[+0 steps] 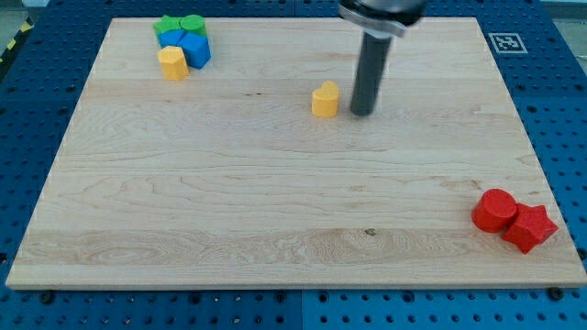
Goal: Move the yellow heart below the blue cube
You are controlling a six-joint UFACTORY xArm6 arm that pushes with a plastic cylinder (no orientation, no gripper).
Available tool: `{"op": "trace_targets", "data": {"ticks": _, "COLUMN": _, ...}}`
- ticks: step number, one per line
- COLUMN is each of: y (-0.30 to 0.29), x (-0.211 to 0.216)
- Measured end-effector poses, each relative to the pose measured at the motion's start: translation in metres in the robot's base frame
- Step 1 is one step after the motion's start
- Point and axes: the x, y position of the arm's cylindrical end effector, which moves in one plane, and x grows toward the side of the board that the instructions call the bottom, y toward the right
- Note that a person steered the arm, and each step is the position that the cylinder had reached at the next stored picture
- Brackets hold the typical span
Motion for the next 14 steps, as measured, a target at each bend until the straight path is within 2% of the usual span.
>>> {"op": "trace_targets", "data": {"ticks": 1, "y": -0.075, "x": -0.026}}
{"op": "trace_targets", "data": {"ticks": 2, "y": -0.115, "x": -0.032}}
{"op": "trace_targets", "data": {"ticks": 3, "y": -0.076, "x": -0.030}}
{"op": "trace_targets", "data": {"ticks": 4, "y": -0.049, "x": -0.008}}
{"op": "trace_targets", "data": {"ticks": 5, "y": -0.061, "x": 0.030}}
{"op": "trace_targets", "data": {"ticks": 6, "y": -0.113, "x": 0.028}}
{"op": "trace_targets", "data": {"ticks": 7, "y": -0.156, "x": -0.007}}
{"op": "trace_targets", "data": {"ticks": 8, "y": -0.168, "x": -0.020}}
{"op": "trace_targets", "data": {"ticks": 9, "y": -0.138, "x": 0.016}}
{"op": "trace_targets", "data": {"ticks": 10, "y": -0.085, "x": 0.034}}
{"op": "trace_targets", "data": {"ticks": 11, "y": -0.052, "x": 0.020}}
{"op": "trace_targets", "data": {"ticks": 13, "y": -0.134, "x": 0.001}}
{"op": "trace_targets", "data": {"ticks": 14, "y": -0.161, "x": -0.024}}
